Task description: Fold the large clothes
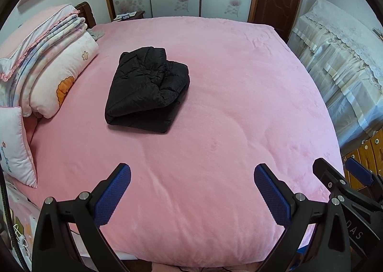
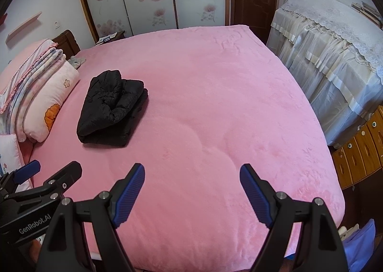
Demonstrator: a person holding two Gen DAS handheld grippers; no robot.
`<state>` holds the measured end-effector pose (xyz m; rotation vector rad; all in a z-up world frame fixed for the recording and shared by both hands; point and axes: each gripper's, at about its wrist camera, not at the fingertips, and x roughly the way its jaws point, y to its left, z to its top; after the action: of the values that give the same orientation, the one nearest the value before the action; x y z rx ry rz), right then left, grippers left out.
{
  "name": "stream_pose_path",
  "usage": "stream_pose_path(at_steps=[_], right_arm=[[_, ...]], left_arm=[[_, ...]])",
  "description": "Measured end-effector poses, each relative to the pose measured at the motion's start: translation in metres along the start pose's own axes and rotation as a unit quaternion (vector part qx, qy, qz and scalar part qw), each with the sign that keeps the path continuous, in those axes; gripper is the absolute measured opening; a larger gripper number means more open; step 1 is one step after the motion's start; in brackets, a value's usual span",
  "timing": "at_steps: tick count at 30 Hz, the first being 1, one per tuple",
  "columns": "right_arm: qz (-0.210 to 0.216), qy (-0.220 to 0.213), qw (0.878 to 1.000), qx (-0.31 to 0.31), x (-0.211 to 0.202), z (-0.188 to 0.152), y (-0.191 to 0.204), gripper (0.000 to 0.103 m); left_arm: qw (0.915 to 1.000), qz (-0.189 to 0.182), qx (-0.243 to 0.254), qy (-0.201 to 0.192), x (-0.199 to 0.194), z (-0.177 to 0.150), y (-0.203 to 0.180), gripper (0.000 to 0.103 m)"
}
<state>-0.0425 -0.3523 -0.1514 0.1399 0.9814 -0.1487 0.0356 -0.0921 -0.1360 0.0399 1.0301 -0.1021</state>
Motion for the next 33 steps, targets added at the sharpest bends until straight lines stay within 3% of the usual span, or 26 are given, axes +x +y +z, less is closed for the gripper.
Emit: stream_pose_path(at_steps=[33], right_arm=[[-0.007, 0.002, 1.000, 0.004, -0.004, 0.002, -0.018, 0.083]], left_arm=[[0.9999, -0.008, 0.013, 0.005, -0.001, 0.002, -0.011, 0.102]])
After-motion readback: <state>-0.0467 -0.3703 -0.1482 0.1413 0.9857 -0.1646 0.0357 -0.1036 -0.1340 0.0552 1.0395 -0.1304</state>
